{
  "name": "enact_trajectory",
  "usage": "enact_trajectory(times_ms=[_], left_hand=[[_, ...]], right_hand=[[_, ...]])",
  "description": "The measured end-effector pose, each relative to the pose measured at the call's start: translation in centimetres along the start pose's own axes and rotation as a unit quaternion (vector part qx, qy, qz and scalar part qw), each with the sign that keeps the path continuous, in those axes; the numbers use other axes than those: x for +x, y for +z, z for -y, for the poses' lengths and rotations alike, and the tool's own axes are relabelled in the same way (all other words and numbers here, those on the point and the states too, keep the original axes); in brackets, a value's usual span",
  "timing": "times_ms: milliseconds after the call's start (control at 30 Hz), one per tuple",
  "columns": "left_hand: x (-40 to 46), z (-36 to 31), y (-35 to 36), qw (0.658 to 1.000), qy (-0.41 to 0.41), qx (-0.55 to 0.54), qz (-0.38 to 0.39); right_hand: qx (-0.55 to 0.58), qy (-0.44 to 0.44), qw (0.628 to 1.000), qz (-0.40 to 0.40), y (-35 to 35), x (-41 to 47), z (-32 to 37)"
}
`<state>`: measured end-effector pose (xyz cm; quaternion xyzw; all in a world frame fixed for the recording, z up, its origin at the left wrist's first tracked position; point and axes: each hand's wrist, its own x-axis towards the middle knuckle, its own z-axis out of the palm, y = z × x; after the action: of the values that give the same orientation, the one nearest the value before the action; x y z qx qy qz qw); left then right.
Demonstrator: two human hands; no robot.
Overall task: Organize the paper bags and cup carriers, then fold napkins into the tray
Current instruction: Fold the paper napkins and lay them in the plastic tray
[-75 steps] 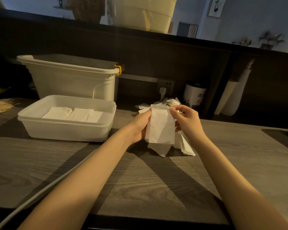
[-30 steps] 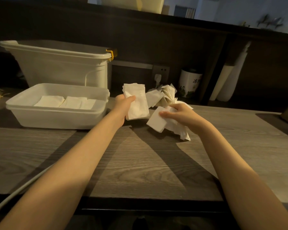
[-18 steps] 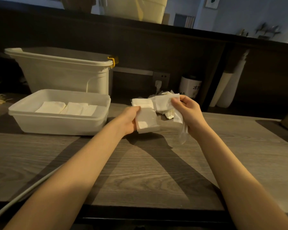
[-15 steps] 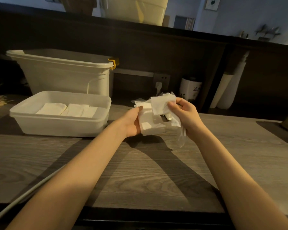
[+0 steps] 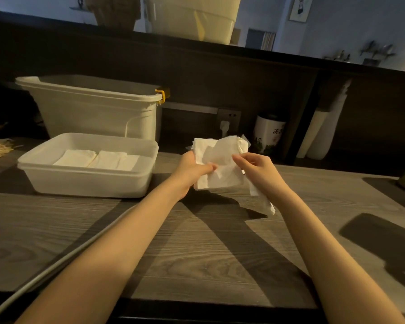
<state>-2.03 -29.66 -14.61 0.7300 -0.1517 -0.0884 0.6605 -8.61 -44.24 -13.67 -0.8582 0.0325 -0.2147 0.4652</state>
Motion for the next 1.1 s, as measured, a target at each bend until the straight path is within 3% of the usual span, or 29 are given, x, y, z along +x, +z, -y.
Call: enact_trajectory(times_ms=[267, 367, 500, 567, 700, 833, 1100], left_hand=[[-0.3, -0.1, 0.1, 0.998, 0.039, 0.018, 0.047], [-0.2, -0.2, 0.1, 0.996, -0.030, -0.072, 0.046], [-0.1, -0.5, 0.0, 0.969, -0.151, -0.194, 0.039], [-0.3, -0.6, 0.0, 0.962, -0.175, -0.203, 0.058], [-0.3, -0.2, 0.4, 0.963, -0.151, -0.184, 0.130], [-0.3, -0.1, 0.7, 0.956, -0.150, -0.202, 0.151], [-0.7, 0.0, 0.7, 0.982, -0.105, -0.095, 0.123]], right_hand=[[-0.083, -0.050, 0.994, -0.050, -0.1, 0.4, -0.7], [-0.053, -0.053, 0.996, -0.049, -0.3, 0.3, -0.3], [0.111, -0.009, 0.994, 0.006, -0.8, -0.1, 0.6], [0.089, -0.006, 0.996, 0.025, -0.6, -0.1, 0.5], [0.000, -0.022, 1.000, 0.020, 0.3, 0.1, 0.1], [-0.059, 0.015, 0.998, -0.012, 0.4, 0.7, -0.7], [-0.017, 0.030, 0.999, -0.017, 0.5, 0.5, -0.5]])
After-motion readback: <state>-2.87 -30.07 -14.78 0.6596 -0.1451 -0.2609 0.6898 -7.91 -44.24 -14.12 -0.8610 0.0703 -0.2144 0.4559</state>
